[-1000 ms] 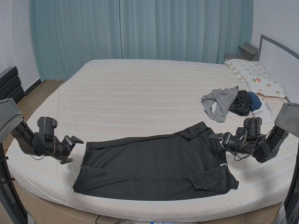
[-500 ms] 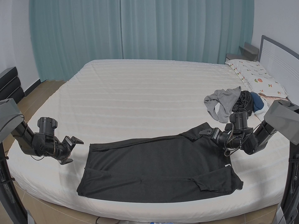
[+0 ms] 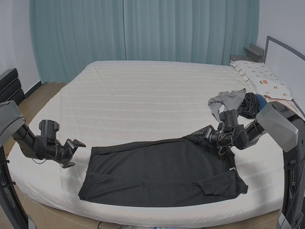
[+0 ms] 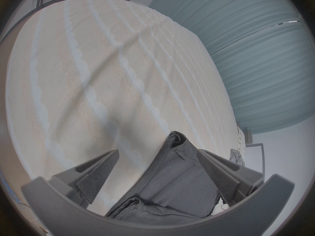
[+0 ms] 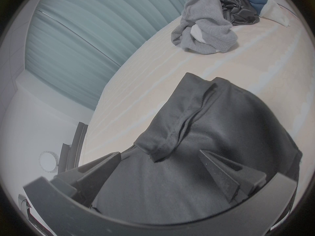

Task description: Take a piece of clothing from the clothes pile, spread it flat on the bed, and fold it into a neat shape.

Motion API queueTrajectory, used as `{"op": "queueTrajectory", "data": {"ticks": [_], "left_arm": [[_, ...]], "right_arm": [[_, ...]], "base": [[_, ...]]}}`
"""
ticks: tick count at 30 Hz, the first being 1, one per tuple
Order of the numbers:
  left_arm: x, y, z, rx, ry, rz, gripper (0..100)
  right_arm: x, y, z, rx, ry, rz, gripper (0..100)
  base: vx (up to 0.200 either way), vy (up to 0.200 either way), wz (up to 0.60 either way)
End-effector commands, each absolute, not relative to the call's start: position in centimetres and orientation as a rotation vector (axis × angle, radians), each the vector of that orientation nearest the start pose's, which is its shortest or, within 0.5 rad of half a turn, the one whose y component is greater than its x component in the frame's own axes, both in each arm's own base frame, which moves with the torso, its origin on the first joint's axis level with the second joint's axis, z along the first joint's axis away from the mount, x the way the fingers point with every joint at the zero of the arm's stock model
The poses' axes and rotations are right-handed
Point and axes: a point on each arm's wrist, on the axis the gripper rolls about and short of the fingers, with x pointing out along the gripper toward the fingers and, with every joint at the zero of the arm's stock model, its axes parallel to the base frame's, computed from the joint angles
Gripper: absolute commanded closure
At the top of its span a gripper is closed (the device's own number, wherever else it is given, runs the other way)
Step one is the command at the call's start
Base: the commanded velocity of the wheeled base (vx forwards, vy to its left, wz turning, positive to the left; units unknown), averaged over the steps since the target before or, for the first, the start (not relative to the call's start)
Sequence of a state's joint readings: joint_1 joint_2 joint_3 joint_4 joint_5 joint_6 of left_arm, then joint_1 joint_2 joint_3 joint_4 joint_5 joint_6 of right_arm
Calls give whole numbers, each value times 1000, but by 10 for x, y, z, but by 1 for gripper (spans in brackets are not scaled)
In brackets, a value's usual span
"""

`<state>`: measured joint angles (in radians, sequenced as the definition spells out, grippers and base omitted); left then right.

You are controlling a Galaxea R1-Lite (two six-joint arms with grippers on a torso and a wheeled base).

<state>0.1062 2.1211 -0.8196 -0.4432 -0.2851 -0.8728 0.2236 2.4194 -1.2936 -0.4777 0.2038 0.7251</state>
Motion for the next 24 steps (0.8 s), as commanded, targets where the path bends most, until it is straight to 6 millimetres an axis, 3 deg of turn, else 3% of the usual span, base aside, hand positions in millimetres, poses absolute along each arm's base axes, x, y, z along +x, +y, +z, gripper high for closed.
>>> {"op": "queueTrajectory", "data": {"ticks": [1,9,12,14,19,24], "left_arm": [[343,30,26,-987,882,219,0],[342,30,25,-987,886,222,0],[341,30,24,-989,891,224,0],[341,30,23,-989,893,226,0],[340,30,23,-990,896,229,0],[340,30,22,-989,896,229,0]], "right_arm": [[457,118,-6,662,768,145,0],[480,129,-16,660,746,149,0],[498,134,2,686,616,187,0],[502,135,5,697,578,202,0],[529,134,19,724,290,259,0],[538,135,15,722,241,244,0]], "base": [[0,0,0],[0,0,0],[0,0,0],[0,0,0],[0,0,0],[0,0,0]]}}
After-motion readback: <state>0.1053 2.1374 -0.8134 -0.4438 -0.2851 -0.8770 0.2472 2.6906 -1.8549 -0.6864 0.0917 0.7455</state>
